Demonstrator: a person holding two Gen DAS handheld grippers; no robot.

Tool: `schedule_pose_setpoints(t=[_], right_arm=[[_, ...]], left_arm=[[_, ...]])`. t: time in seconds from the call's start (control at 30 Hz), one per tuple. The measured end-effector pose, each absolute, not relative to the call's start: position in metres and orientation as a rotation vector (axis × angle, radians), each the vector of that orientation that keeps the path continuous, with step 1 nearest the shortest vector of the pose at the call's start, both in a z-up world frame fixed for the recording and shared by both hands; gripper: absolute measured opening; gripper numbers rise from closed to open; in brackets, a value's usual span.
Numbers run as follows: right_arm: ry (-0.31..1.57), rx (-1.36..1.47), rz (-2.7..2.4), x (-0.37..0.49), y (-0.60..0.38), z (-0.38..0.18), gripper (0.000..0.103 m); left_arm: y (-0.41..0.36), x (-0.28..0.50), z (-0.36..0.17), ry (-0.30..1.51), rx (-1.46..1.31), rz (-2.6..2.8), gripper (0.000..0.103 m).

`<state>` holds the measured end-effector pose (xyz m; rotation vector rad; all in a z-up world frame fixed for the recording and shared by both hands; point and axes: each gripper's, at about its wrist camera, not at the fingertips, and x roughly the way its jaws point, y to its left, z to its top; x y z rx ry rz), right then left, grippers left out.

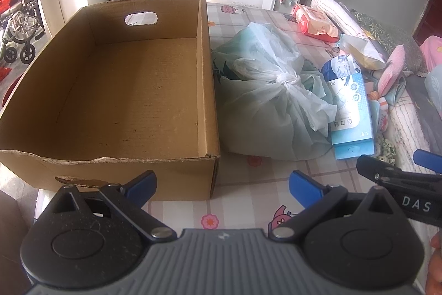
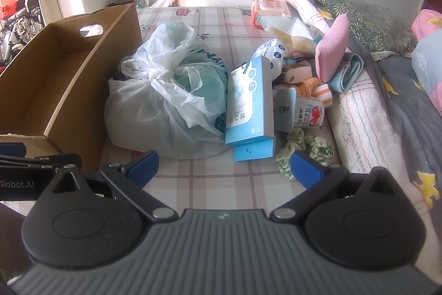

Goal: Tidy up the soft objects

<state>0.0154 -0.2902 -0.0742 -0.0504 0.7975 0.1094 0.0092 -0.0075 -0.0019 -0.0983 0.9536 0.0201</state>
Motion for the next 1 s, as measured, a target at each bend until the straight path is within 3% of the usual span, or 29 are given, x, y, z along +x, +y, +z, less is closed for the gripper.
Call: schedule_pose_setpoints(t=[1.0], right_arm=[[0.802, -0.041, 0.109, 0.0161, -0.2910, -0.0757, 0.102]], left_arm=[[-0.0094, 0.0095, -0.0030, 0.964, -0.101, 0.011, 0.102]])
